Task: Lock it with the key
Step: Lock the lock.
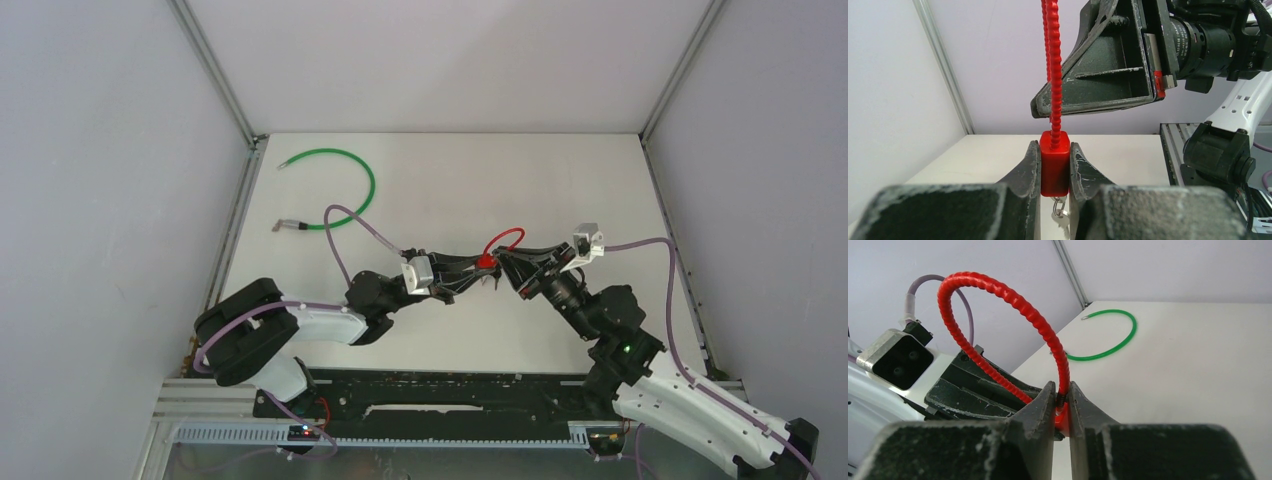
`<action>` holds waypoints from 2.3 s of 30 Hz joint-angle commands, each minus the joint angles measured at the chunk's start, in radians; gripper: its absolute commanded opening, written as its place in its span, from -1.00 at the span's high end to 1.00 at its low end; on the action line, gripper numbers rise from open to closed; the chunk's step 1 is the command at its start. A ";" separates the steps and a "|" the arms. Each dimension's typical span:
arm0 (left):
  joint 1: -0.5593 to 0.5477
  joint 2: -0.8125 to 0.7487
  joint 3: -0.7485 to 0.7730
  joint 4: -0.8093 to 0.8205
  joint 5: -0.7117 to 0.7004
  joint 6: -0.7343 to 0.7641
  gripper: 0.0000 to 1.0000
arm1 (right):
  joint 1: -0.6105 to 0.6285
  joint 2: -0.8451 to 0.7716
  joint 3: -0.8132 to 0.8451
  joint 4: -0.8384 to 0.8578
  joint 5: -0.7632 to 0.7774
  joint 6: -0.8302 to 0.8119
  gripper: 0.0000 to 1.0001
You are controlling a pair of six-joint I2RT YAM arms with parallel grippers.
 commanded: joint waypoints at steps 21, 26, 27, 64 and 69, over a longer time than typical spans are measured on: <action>0.001 -0.013 0.054 0.100 0.008 0.024 1.00 | 0.148 0.074 0.105 -0.081 0.093 -0.310 1.00; 0.001 -0.013 0.054 0.100 0.009 0.024 1.00 | 0.232 0.126 0.136 -0.136 0.222 -0.406 1.00; 0.001 -0.014 0.054 0.100 0.010 0.024 1.00 | 0.243 0.133 0.136 -0.147 0.239 -0.416 1.00; 0.001 -0.024 0.046 0.089 -0.023 0.023 1.00 | 0.423 0.152 -0.077 -0.108 0.336 -0.370 1.00; 0.001 -0.022 0.042 0.100 -0.029 0.023 1.00 | 0.466 0.093 -0.181 -0.007 0.385 -0.341 1.00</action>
